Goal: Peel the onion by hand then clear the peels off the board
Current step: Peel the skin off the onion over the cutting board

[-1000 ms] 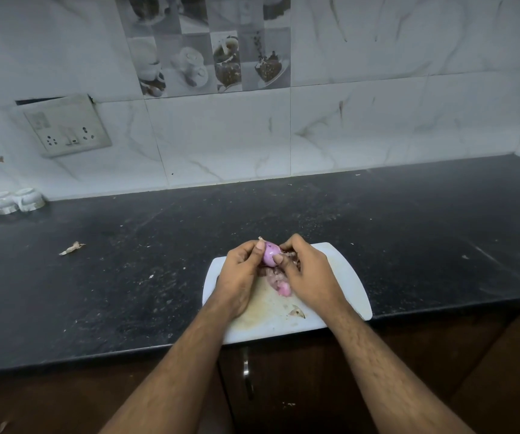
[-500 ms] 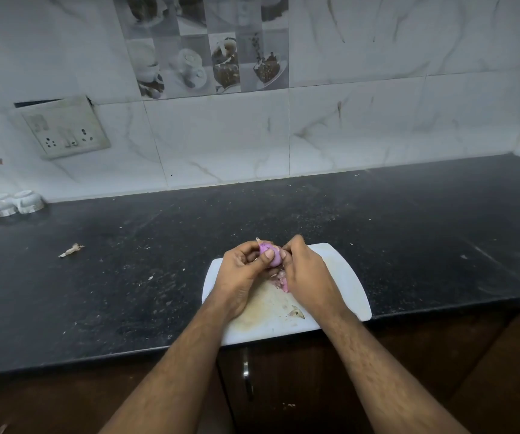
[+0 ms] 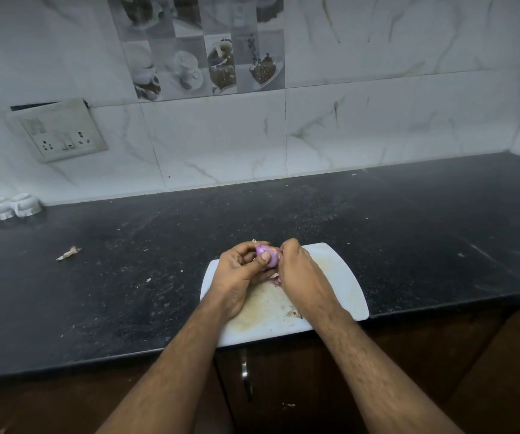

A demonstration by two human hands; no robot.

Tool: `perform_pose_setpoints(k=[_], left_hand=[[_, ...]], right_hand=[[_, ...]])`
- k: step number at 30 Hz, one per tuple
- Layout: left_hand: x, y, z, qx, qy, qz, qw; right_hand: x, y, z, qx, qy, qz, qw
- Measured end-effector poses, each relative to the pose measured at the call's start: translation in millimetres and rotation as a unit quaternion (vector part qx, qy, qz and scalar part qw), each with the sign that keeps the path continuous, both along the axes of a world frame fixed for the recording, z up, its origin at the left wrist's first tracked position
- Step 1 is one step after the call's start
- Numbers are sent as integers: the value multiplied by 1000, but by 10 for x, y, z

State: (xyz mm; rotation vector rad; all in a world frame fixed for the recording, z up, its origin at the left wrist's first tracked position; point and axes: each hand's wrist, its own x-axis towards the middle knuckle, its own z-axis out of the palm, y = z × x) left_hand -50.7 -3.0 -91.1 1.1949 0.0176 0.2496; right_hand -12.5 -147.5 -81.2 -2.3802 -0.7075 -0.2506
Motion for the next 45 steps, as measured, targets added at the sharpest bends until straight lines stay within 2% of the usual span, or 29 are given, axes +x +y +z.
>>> perform_pose_setpoints(k=[2,7,11,18,28,45], left_hand=[[8,10,-4,-13,1,2,1000],[53,17,-6,-58,19,34,998],[85,12,-14,-65,26,56,996],[63,-22,-5,-31,22,54,998],[6,-49,45,-7,19,33,999],[9,-22,41,16,39,12,999]], right_hand=[[9,5,12,7,20,-9,1000],[43,14,-44,-24,-3,-53,998],[66,-13,-71,-19,-25,-25,999],[56,-71,-67,118,-65,2,991],[68,-117,-72,165,-55,4,985],[62,-126,-62,146,-64,5,987]])
